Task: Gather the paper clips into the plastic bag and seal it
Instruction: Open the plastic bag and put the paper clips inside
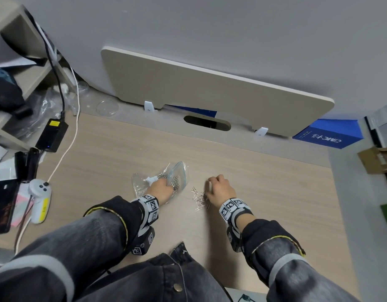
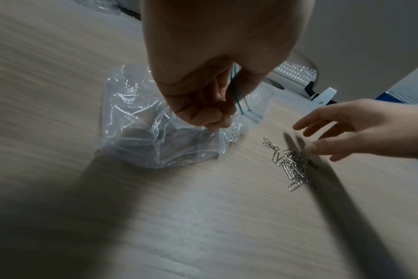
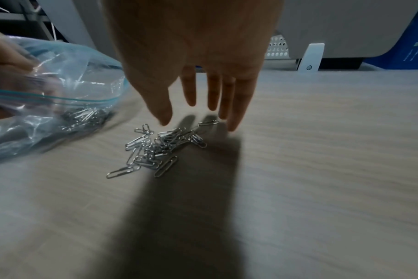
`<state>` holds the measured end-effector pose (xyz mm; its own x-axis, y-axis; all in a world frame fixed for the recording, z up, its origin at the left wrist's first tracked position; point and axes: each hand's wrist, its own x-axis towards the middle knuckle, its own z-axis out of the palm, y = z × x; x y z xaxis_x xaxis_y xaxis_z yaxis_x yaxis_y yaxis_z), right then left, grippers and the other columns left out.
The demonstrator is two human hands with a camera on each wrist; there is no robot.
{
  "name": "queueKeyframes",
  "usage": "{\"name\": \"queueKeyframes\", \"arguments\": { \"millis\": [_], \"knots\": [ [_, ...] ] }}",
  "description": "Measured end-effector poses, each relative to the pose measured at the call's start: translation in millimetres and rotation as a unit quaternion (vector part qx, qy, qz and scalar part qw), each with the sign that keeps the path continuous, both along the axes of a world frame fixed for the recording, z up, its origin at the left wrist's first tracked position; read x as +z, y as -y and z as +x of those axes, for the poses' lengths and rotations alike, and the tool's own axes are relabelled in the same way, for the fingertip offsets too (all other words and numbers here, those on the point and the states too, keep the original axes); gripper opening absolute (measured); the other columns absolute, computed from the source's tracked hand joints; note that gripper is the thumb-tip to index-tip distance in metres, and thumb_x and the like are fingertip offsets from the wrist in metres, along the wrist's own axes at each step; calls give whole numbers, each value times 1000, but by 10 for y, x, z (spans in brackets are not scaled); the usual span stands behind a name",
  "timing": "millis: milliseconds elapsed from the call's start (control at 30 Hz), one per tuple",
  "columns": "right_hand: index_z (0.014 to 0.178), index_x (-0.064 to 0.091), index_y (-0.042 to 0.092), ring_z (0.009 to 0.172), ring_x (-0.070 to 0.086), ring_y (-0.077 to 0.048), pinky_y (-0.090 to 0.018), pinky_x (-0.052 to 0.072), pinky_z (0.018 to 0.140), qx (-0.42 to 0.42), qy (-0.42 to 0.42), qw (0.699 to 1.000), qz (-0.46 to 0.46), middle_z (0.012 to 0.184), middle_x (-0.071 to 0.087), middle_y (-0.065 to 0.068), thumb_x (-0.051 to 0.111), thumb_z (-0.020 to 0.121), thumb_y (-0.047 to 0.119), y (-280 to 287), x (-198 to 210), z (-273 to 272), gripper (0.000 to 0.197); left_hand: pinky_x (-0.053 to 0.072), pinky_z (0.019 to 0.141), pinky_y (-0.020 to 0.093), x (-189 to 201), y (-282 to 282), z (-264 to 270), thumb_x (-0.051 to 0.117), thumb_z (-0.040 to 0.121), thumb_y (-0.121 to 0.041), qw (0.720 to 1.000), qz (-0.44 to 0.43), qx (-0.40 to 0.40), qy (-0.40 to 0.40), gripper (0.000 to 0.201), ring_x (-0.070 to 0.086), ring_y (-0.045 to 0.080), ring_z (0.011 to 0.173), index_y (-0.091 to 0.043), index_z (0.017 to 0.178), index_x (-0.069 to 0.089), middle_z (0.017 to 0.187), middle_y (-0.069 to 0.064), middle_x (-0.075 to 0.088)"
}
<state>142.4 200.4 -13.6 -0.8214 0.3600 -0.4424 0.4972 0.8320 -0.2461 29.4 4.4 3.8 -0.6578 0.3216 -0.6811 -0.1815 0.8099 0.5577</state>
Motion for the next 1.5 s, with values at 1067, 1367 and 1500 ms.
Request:
{"name": "queueKeyframes", "arguments": {
  "millis": [1067, 1367, 1500],
  "knots": [
    [100, 59, 16, 96, 58, -30, -35, 47, 79, 41, 3, 997, -63, 109, 55, -6, 64, 82, 16, 94, -257, -10, 19, 56, 81, 39, -94, 8, -17, 46, 83, -19, 1000, 7, -1, -5, 11, 65, 34, 88, -19, 81, 57, 88, 11, 65],
    [93, 63, 12, 100, 59, -30, -31, 44, 78, 17, 10, 999, -41, 108, 61, -8, 58, 84, 14, 107, -216, -75, 11, 52, 78, 36, -88, 2, -24, 45, 82, -18, 1000, 12, 6, 7, 15, 65, 34, 88, -20, 71, 55, 79, 8, 62],
    [88, 64, 12, 97, 60, -28, -28, 42, 74, -19, 2, 998, -63, 102, 65, -9, 59, 82, 12, 139, -193, -61, 8, 54, 80, 37, -70, 8, -16, 44, 82, -20, 1000, 12, 7, 5, 13, 65, 33, 87, -20, 76, 56, 82, 8, 63]
  ]
}}
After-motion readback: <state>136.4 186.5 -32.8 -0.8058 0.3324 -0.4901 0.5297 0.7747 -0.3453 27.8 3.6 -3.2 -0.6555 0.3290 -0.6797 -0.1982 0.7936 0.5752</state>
